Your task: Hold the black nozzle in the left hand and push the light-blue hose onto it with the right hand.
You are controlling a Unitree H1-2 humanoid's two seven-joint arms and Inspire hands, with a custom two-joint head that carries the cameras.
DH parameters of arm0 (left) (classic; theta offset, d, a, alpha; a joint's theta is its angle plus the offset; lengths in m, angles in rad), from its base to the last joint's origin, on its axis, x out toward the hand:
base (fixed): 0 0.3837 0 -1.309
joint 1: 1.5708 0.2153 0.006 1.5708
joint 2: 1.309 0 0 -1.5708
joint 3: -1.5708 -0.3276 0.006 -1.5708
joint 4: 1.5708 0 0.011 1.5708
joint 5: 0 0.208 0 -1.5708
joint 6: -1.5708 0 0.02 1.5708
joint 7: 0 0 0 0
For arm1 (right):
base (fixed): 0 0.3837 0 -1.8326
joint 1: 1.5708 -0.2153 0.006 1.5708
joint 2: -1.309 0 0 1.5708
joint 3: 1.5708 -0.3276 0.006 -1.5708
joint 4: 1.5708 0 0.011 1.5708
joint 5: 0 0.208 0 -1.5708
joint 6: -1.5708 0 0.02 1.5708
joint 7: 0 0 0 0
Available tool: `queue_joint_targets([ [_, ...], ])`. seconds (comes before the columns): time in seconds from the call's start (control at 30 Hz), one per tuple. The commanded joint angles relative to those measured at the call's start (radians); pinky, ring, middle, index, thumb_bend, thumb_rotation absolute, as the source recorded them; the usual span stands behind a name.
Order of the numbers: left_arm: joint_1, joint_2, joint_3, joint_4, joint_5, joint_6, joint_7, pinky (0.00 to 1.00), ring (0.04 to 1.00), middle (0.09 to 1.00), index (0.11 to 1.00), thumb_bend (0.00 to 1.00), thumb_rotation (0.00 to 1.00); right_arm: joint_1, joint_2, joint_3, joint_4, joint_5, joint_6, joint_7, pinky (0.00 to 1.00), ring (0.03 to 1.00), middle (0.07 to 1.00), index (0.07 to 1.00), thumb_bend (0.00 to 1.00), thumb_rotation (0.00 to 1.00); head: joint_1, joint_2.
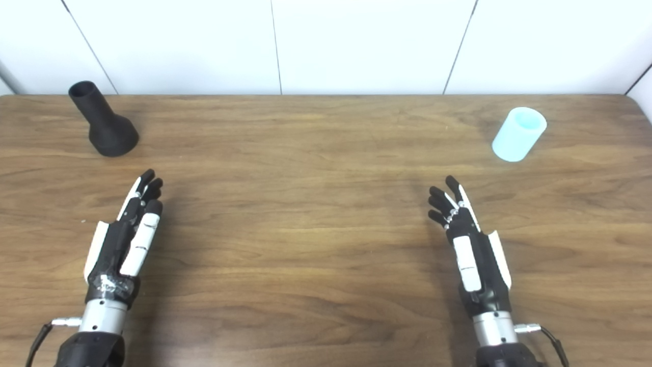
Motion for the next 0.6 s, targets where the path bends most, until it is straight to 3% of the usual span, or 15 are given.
queue_joint_targets([
  [0.0,0.108,0.002,-0.012,-0.032,-0.004,-0.015,0.007,0.98,0.973,0.958,0.985,0.47,0.76,0.030,0.002,0.000,-0.029,0.014,-0.017,-0.001,0.86,0.898,0.899,0.961,0.55,1.00,0.001,0.000],
  [0.5,0.108,0.002,-0.012,-0.029,-0.001,-0.018,0.008,0.99,0.972,0.953,0.977,0.46,0.75,0.032,0.002,0.000,-0.029,0.017,-0.017,-0.002,0.86,0.898,0.895,0.961,0.55,1.00,0.001,0.000],
  [0.57,0.110,0.002,-0.013,-0.030,-0.003,-0.018,0.006,1.00,0.974,0.958,0.981,0.47,0.75,0.033,0.000,0.000,-0.029,0.017,-0.020,0.000,0.86,0.900,0.895,0.962,0.56,1.00,0.031,-0.008],
])
